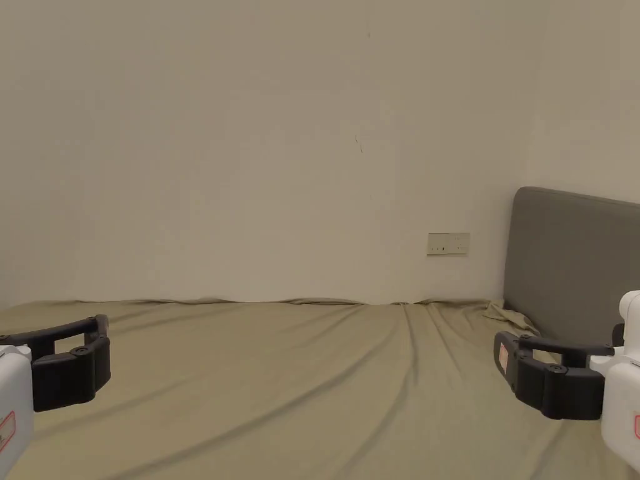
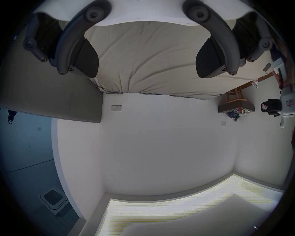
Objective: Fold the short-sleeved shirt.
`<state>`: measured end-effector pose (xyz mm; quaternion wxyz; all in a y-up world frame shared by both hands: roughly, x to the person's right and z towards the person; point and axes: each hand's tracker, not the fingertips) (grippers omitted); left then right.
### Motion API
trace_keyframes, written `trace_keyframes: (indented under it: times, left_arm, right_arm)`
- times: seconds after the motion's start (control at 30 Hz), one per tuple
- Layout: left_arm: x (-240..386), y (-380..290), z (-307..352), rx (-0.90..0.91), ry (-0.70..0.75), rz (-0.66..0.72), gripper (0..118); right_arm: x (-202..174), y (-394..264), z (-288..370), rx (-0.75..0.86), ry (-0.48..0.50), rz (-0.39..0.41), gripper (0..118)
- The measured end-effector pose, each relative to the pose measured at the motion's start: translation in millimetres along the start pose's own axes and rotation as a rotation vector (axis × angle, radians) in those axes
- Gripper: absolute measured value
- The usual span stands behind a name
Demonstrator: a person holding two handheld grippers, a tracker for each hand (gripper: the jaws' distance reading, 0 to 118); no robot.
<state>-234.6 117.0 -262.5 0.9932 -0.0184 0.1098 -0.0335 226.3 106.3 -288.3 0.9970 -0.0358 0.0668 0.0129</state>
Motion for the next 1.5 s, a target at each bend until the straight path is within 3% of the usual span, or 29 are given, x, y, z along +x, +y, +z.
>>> trace_keyframes:
  times: [0.17,0.3,0.4,0.43,0.63,0.77,0.83,0.9,0.97,1.1,1.33,1.5]
  left_arm:
    - [11.1,1.2,2.1,0.007,-0.011,-0.027,117]
    - [16.9,0.0,0.8,0.0,-0.018,-0.046,117]
    - [18.6,-1.0,0.1,-0.004,-0.031,-0.038,117]
    - [20.0,-0.8,-0.5,-0.003,-0.034,-0.044,117]
    - [22.0,-3.0,-1.7,-0.019,-0.052,-0.035,117]
    - [21.9,-2.6,-1.1,-0.024,-0.05,-0.041,117]
    - [20.7,-1.9,-0.4,-0.021,-0.052,-0.035,117]
    - [19.1,-1.3,-0.1,-0.024,-0.053,-0.024,117]
    - [15.3,-2.0,-2.7,-0.027,-0.054,-0.013,117]
    - [14.6,-0.8,-2.0,-0.029,-0.05,-0.016,117]
    - [12.9,3.4,-1.9,-0.026,-0.044,-0.004,117]
    - [12.8,4.0,-0.5,-0.023,-0.03,-0.018,117]
  right_arm:
    - [7.4,2.7,0.4,-0.051,0.115,-0.086,118]
    - [9.7,2.5,6.6,-0.004,0.092,-0.116,118]
    - [1.9,10.6,4.2,-0.058,-0.095,-0.092,118]
    - [1.0,12.8,2.7,-0.074,-0.112,-0.076,118]
    - [-0.3,13.5,6.0,-0.045,-0.038,-0.128,118]
    - [-9.2,13.5,5.3,-0.051,-0.107,-0.038,118]
    - [-9.6,13.7,4.3,-0.048,-0.092,-0.046,118]
    - [-4.0,15.2,5.4,-0.027,-0.004,-0.105,118]
    - [0.0,17.6,4.1,-0.035,-0.009,-0.154,118]
    - [-0.1,21.6,5.1,-0.022,-0.052,-0.113,118]
    - [6.2,21.7,5.6,-0.016,-0.012,-0.139,118]
    - [0.6,20.9,0.9,-0.052,-0.054,-0.068,118]
